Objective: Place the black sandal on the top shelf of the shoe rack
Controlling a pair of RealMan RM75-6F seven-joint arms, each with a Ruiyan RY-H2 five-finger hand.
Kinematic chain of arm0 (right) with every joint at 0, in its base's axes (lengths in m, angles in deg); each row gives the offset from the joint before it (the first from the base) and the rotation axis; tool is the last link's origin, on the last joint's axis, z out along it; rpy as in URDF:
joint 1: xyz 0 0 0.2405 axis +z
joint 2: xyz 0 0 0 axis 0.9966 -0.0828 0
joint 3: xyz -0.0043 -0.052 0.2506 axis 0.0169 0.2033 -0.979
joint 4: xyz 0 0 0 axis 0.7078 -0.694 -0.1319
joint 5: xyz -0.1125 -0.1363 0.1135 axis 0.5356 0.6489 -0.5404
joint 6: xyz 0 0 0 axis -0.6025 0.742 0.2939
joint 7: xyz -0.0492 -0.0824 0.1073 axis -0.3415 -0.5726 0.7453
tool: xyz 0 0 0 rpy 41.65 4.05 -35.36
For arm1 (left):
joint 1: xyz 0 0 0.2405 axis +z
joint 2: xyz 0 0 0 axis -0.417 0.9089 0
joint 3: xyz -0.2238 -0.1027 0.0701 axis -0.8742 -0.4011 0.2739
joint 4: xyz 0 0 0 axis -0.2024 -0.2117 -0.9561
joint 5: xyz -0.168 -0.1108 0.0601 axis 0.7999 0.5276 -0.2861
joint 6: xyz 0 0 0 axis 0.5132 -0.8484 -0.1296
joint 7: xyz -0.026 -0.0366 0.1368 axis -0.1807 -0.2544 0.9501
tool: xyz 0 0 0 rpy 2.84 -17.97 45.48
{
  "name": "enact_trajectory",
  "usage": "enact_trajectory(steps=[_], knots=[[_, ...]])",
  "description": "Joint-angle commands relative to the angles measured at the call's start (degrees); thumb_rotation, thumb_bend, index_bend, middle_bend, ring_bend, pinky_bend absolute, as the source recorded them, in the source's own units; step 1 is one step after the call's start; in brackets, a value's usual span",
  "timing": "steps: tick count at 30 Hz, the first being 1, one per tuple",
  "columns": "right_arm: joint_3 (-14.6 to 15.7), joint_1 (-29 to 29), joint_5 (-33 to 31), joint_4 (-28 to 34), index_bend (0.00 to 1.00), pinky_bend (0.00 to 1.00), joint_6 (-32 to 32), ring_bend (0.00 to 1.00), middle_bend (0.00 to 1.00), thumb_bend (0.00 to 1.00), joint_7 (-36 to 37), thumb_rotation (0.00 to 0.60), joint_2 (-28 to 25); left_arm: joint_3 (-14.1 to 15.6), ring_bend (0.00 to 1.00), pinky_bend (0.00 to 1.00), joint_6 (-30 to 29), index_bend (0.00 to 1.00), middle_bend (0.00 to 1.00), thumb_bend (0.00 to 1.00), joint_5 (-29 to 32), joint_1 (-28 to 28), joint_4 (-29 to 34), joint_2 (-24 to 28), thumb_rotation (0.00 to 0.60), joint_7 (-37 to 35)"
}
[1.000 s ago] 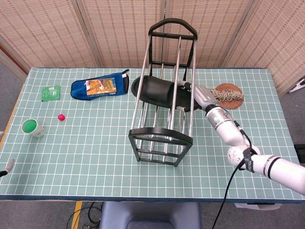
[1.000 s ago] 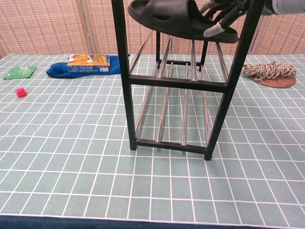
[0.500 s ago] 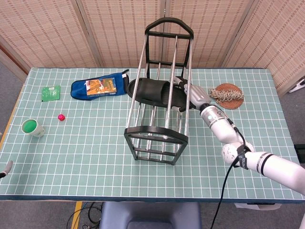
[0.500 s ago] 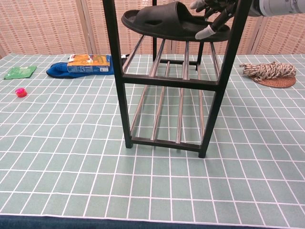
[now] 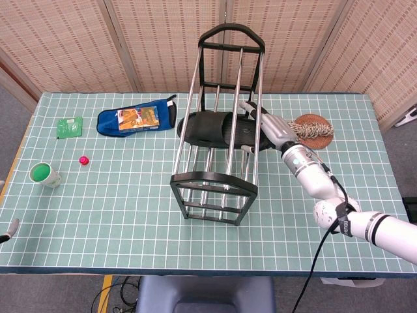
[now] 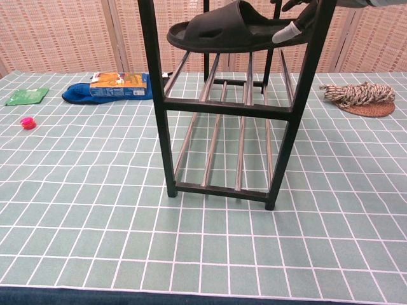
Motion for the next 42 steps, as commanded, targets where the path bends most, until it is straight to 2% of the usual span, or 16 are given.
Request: enact_trajectory(steps=[1,4,9,13,22,27,30,38,42], knots=[[0.1,-0.2,0.2,0.1,0.00,0.13,-0.1,0.00,0.00,0.20,0.2,0.600,-0.3,0.0,0.00,0.00,0.0,0.04,0.00,0.38,0.0,0.0,-0.1,-0.1,0.600,0.0],[0.1,-0.2,0.3,-0.3,0.00,0.09,-0.6,0.00,0.00,0.19,0.4,0.600,-0.3,-0.1,0.00,0.00,-0.1,0.04,0.00,0.38,0.2,0.1,-0.1,-0.2,0.600,-0.2],[0.2,-0.1,1.1,-0.9,0.00,0.09,-0.9,0.00,0.00,0.19,0.9,0.600,0.2,-0.1,0.00,0.00,-0.2,0.04,0.00,0.38,0.1,0.1,-0.2,-0.1,0.600,-0.3],[0.2,-1.1,2.1,0.8,0.00,0.08,0.6,0.00,0.00,0.18,0.7,0.600,-1.1,-0.1,0.00,0.00,-0.2,0.04,0.00,0.38,0.1,0.1,-0.5,-0.1,0.600,-0.4],[1.5,-6.6,4.7,9.1,0.00,0.06,5.3,0.00,0.00,0.17,-0.4,0.600,-9.6,-0.4,0.00,0.00,0.7,0.04,0.00,0.38,0.9,-0.4,-0.5,-0.4,0.600,0.7],[3.7,-12.9,9.5,15.6,0.00,0.06,12.3,0.00,0.00,0.17,-1.5,0.600,-14.6,-0.8,0.00,0.00,0.9,0.04,0.00,0.38,2.1,-0.8,0.5,-0.9,0.600,3.8],[5.2,-16.4,12.7,17.4,0.00,0.06,15.4,0.00,0.00,0.17,-1.2,0.600,-16.5,-1.0,0.00,0.00,1.2,0.04,0.00,0.38,2.6,-1.0,1.0,-1.1,0.600,5.2],[6.5,-19.8,14.2,15.8,0.01,0.06,15.9,0.00,0.00,0.17,0.5,0.600,-18.1,-1.5,0.00,0.00,2.1,0.04,0.00,0.38,3.8,-1.7,1.0,-1.7,0.600,6.9],[6.3,-19.0,13.3,13.5,0.12,0.06,13.3,0.00,0.00,0.17,0.8,0.600,-17.4,-1.7,0.00,0.00,2.7,0.04,0.00,0.38,4.3,-2.0,1.1,-1.6,0.600,7.2]])
